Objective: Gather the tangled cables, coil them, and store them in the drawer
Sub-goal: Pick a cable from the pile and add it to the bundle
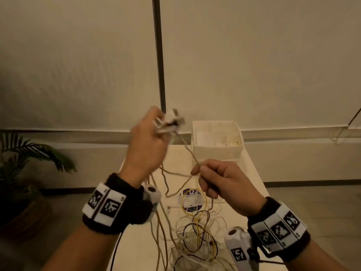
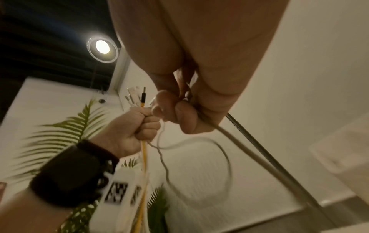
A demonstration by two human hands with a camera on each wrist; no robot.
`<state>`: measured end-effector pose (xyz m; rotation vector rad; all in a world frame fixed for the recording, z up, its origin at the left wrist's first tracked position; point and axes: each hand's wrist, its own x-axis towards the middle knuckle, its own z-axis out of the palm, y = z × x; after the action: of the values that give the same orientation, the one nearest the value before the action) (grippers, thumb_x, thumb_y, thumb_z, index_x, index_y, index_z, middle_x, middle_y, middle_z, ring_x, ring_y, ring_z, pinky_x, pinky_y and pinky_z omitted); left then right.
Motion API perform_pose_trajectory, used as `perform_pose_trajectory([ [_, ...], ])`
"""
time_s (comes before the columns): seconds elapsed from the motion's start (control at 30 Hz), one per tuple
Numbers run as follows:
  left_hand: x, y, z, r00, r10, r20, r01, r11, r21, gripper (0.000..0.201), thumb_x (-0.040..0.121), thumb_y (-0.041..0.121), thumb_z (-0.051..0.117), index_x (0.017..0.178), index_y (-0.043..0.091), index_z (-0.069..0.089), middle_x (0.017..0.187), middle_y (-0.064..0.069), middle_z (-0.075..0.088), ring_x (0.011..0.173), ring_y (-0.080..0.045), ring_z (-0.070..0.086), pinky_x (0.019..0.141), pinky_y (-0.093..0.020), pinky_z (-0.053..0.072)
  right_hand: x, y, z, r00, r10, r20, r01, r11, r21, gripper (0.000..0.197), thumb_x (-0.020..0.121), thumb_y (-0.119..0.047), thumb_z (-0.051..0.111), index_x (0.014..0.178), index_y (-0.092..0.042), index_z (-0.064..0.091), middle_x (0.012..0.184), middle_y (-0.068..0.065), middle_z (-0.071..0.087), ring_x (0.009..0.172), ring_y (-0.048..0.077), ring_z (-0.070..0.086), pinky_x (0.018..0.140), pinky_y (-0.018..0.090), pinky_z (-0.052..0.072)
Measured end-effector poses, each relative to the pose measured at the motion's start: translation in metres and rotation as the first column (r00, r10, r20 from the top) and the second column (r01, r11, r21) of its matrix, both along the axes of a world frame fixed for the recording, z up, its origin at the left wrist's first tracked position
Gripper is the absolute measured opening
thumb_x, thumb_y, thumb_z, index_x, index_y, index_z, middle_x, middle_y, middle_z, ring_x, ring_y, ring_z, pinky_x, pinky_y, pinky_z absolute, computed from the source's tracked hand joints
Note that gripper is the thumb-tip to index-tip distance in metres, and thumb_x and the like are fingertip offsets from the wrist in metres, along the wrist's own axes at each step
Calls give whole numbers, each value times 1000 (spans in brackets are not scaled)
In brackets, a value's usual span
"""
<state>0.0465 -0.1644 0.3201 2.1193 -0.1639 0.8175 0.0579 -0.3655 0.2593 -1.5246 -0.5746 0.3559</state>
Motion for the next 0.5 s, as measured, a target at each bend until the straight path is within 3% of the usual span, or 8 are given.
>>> perform_pose_trajectory([
  [0.07,5,21,6,987,152,42,-145,979,-140,9,97,21,60,93,17,52,83,3,62,70,-4,57,56,-24,46,-4,-9,-15,1000,-5,-2,5,999,-39,27,100,-17,46,87,-7,67,59,6,53,47,14,42,48,21,36],
  [0.1,5,30,8,977,208,48,-197,963,-183,10,97,22,59,95,16,51,80,6,58,66,1,54,54,-17,43,-5,-13,-22,1000,-23,-9,23,999,-49,28,99,-18,46,84,-8,67,58,6,52,46,14,41,49,21,36],
  [0.2,0,33,7,970,241,39,-229,953,-197,16,96,16,61,104,19,47,80,11,54,64,12,53,52,-9,42,-4,-18,-27,994,-100,-50,100,995,-5,30,99,-16,44,79,-9,65,54,7,47,45,12,38,50,25,33],
  [0.33,-6,7,0,999,-10,-38,4,989,-149,56,92,5,64,138,27,40,103,19,59,87,6,63,70,-14,52,4,-4,-4,992,-116,-47,121,986,113,30,100,-14,43,78,-9,64,54,6,43,45,12,35,48,24,33],
  [0.4,-10,-8,-7,971,-221,-95,221,975,-10,62,86,-6,64,137,24,46,112,12,64,85,8,62,71,-9,48,6,3,10,997,-72,-18,73,990,124,28,98,-20,49,77,-12,66,54,6,44,45,13,34,47,24,33],
  [0.43,-12,-15,-10,942,-306,-139,314,949,39,63,84,-9,64,135,24,50,111,9,67,83,5,63,70,-13,50,5,6,16,999,-43,-8,43,991,129,26,94,-26,53,77,-12,67,53,5,45,45,14,33,47,25,33],
  [0.5,-14,-24,-14,910,-377,-175,391,919,56,61,82,-12,61,132,22,55,94,14,70,73,3,63,61,-17,50,4,8,25,1000,-15,19,12,992,126,30,89,-30,54,81,-3,65,52,4,46,45,14,34,47,26,32],
])
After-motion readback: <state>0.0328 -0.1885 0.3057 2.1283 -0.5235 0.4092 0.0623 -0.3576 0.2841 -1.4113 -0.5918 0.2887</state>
